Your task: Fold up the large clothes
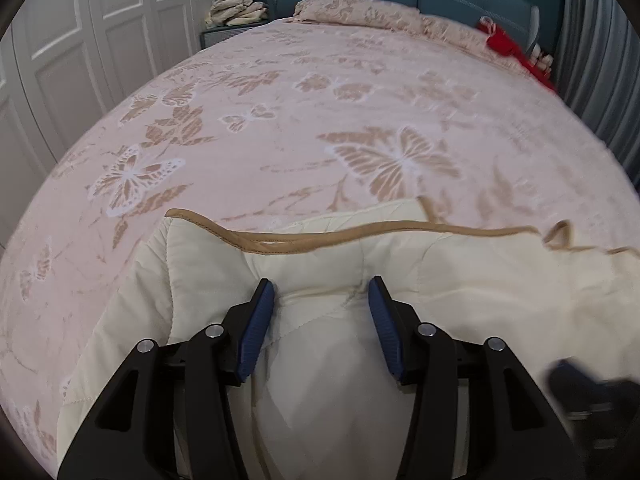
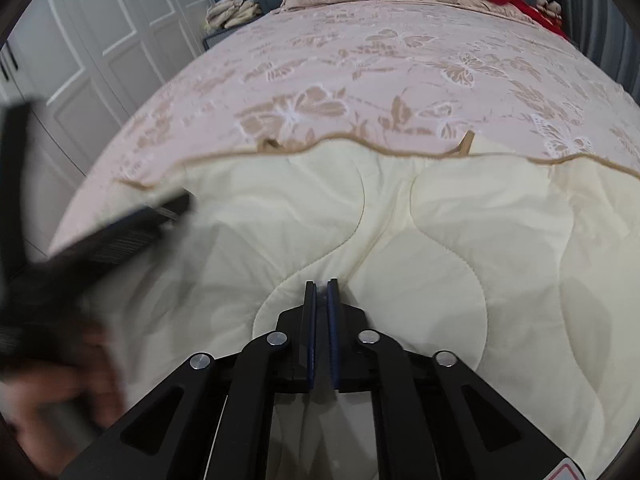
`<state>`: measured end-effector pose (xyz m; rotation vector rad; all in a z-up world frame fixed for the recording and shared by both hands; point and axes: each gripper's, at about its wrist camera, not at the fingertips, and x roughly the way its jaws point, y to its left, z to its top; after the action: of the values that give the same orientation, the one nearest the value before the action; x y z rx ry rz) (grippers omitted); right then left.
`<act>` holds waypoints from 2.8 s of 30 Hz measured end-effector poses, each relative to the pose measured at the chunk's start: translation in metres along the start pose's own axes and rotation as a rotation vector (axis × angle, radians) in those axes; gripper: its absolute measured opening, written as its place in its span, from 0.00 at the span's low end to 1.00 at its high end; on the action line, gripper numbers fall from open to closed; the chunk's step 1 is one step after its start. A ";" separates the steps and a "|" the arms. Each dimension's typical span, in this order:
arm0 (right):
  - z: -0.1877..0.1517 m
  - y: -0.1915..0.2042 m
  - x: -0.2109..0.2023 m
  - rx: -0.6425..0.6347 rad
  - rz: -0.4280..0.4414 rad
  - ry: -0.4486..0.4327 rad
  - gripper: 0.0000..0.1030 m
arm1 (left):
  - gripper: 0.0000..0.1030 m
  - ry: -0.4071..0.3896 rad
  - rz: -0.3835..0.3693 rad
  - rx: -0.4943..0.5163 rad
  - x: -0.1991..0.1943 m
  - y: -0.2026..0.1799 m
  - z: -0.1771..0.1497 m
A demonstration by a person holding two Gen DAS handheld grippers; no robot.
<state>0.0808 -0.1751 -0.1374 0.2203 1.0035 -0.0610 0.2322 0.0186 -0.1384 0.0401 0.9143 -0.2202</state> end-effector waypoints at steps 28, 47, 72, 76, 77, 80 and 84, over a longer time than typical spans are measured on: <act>0.004 -0.003 0.019 -0.016 0.021 -0.033 0.00 | 0.47 0.087 -0.407 -0.563 -0.082 0.133 -0.105; -0.119 -0.050 -0.097 0.098 0.144 0.011 0.01 | 0.29 -0.059 -0.340 -0.201 -0.200 0.030 -0.045; -0.074 -0.112 -0.107 0.334 0.204 -0.166 0.01 | 0.28 -0.072 -0.344 0.044 -0.244 -0.070 -0.040; -0.057 -0.121 -0.061 0.395 0.234 -0.075 0.01 | 0.28 -0.069 -0.352 0.048 -0.245 -0.072 -0.041; -0.054 -0.116 -0.048 0.374 0.224 -0.048 0.01 | 0.28 -0.070 -0.356 0.056 -0.246 -0.075 -0.041; -0.047 -0.107 -0.034 0.318 0.210 -0.026 0.01 | 0.28 -0.070 -0.376 0.090 -0.248 -0.084 -0.040; -0.051 -0.123 -0.069 0.361 0.291 -0.051 0.01 | 0.28 -0.063 -0.405 0.150 -0.246 -0.111 -0.036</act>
<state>-0.0174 -0.2880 -0.1253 0.6893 0.8956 0.0185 0.0360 -0.0428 0.0403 -0.0135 0.8348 -0.6629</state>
